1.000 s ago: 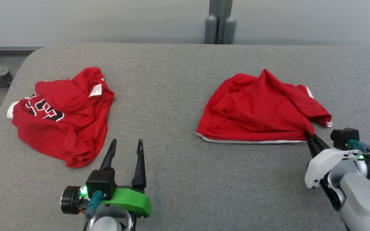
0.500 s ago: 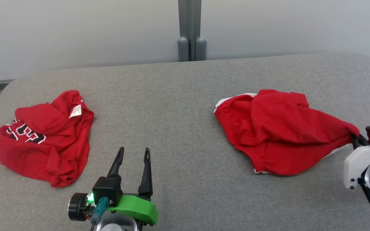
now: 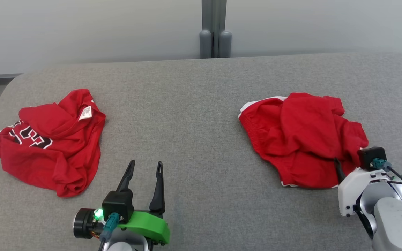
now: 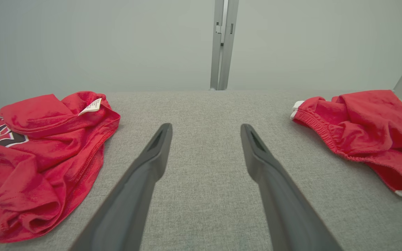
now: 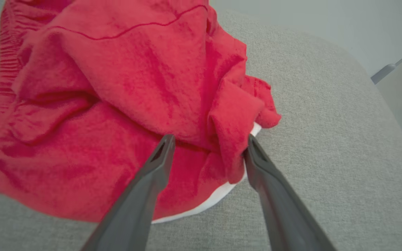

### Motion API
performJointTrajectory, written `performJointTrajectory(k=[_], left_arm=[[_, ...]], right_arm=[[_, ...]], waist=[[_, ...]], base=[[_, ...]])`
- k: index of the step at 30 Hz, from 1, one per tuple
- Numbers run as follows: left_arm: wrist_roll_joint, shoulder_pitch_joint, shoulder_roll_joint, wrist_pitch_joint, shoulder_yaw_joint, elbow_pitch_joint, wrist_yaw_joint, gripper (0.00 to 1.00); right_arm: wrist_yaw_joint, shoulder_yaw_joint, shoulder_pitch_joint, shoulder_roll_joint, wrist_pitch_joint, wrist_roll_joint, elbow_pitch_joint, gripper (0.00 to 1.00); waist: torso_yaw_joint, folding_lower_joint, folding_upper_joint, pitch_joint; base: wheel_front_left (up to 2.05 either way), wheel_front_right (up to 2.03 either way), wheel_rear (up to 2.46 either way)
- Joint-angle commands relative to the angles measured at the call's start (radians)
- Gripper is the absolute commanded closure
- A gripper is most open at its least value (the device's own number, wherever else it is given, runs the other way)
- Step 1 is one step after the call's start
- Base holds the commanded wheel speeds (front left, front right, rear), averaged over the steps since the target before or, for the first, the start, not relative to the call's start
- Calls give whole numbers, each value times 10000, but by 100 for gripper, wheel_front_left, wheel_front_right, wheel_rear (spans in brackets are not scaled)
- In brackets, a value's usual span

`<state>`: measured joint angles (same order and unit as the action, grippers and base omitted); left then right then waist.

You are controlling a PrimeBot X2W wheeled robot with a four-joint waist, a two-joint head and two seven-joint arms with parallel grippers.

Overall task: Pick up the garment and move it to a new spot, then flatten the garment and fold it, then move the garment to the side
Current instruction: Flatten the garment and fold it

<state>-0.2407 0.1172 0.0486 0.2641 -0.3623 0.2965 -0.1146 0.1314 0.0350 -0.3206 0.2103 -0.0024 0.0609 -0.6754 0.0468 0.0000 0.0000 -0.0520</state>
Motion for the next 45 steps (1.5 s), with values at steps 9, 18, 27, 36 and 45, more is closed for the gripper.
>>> performJointTrajectory(k=[9,18,27,36,45], left_arm=[[-72,-165,35,4,97,-196,44,0],[-538,-12,38,4,-189,-658,33,0],[-969,542,34,4,-1306,-291,612,0],[-1799,2077,45,-39,-3977,1999,1736,0],[-2558,3311,45,-8,-5247,3651,1369,0]], right_arm=[[-13,-357,476,-123,-916,-1302,1309,0],[-12,20,1802,-517,-1400,-2635,3493,0],[-10,137,2029,-696,-1373,-2621,4090,0],[-10,160,1568,-800,-1424,-2426,4129,0],[-10,203,1327,-849,-1538,-2429,4024,0]], waist=[[-1047,0,0,490],[-1767,0,0,424],[-2105,0,0,-12],[-2843,0,0,-735],[-3673,0,0,-1200]], base=[[0,0,0],[0,0,0],[0,0,0],[0,0,0],[0,0,0]])
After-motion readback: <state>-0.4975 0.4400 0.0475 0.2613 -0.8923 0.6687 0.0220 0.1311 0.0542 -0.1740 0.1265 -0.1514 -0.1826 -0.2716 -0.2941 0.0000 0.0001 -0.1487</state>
